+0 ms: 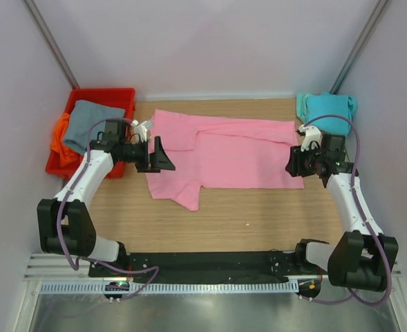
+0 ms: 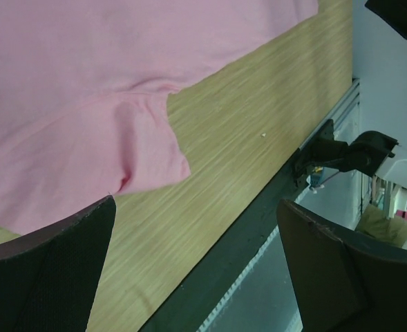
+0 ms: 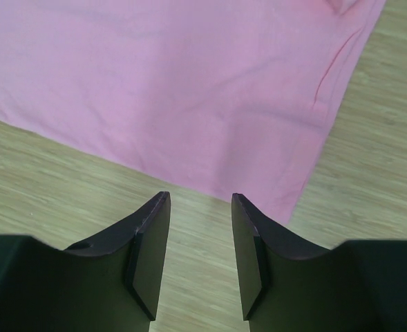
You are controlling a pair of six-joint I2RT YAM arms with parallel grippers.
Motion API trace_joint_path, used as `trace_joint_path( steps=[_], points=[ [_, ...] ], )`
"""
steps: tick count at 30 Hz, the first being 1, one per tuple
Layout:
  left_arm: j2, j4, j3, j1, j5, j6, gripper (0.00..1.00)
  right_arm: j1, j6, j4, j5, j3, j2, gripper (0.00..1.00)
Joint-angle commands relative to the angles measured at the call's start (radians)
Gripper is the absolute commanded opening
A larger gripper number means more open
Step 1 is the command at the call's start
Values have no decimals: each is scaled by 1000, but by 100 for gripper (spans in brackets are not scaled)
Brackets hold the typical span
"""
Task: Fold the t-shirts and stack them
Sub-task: Fold the tshirt
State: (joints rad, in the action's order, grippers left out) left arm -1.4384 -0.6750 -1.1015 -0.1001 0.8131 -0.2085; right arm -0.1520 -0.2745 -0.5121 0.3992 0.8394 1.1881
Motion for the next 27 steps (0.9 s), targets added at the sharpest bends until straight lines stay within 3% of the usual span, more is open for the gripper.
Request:
trace_joint_path(
  steps=[1, 5, 6, 7, 12, 18, 21, 27],
  points=[
    [30, 8, 11, 17, 122, -8, 100, 3, 20, 40, 10, 49, -77, 47],
    [4, -98, 28, 59, 54, 124, 100, 3, 44, 38, 30, 32, -111, 47],
    [-22, -147, 26, 62, -45, 156, 97, 3, 46, 43, 32, 27, -116, 47],
    [-34, -170, 28, 62, -96, 188, 88, 3, 44, 46, 30, 18, -130, 47],
    [-163, -267, 14, 71, -259, 297, 77, 2, -1, 60, 30, 10, -131, 48],
    [-301, -340, -47, 71, -298, 380, 66, 3, -147, -42, 26, 116, 51, 46],
    [-307, -347, -52, 71, -324, 400, 65, 3, -207, 33, 7, 66, 57, 46],
    [-321, -347, -50, 69, -348, 408, 65, 3, -178, 93, 46, 30, 113, 46]
  ],
)
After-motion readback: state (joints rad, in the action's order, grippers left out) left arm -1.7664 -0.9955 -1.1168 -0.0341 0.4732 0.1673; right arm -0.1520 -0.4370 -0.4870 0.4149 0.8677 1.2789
